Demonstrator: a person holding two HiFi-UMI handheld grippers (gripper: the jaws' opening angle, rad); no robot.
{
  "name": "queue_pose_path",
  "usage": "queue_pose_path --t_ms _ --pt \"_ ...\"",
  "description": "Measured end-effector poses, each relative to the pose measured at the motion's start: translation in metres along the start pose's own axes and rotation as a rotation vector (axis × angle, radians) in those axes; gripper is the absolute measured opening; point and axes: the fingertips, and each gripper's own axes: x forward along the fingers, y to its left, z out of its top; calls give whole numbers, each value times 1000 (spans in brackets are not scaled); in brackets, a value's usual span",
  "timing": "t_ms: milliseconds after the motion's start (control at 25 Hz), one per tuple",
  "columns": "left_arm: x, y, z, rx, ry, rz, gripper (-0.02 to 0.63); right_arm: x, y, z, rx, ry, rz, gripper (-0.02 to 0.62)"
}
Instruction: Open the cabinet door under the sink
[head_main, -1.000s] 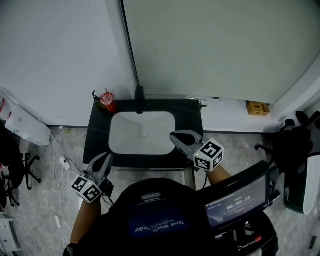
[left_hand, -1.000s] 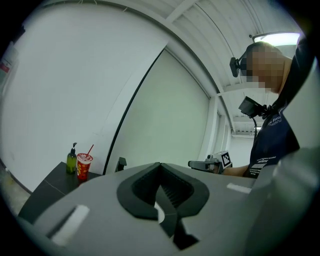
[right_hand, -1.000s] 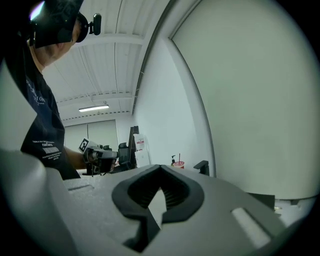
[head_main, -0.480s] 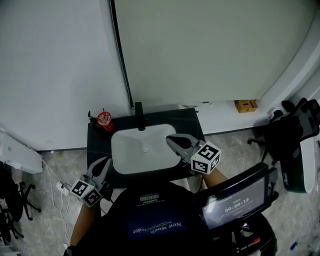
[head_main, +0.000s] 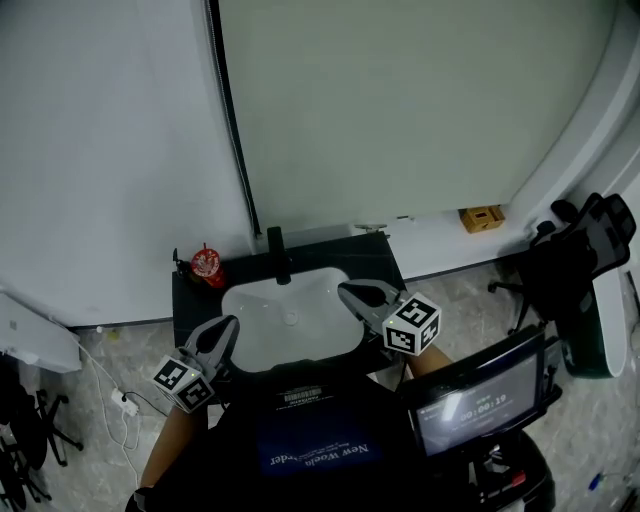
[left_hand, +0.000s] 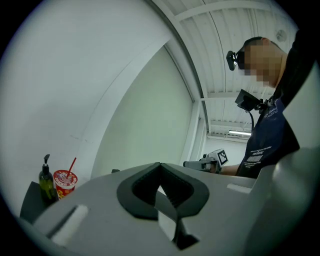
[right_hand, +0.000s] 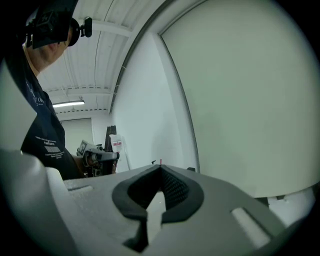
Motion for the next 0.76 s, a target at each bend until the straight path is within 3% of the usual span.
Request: queue_pose_path --t_ms 760 --pt "-12 -5 -12 -18 -11 63 0 5 1 -7 -31 29 65 -2"
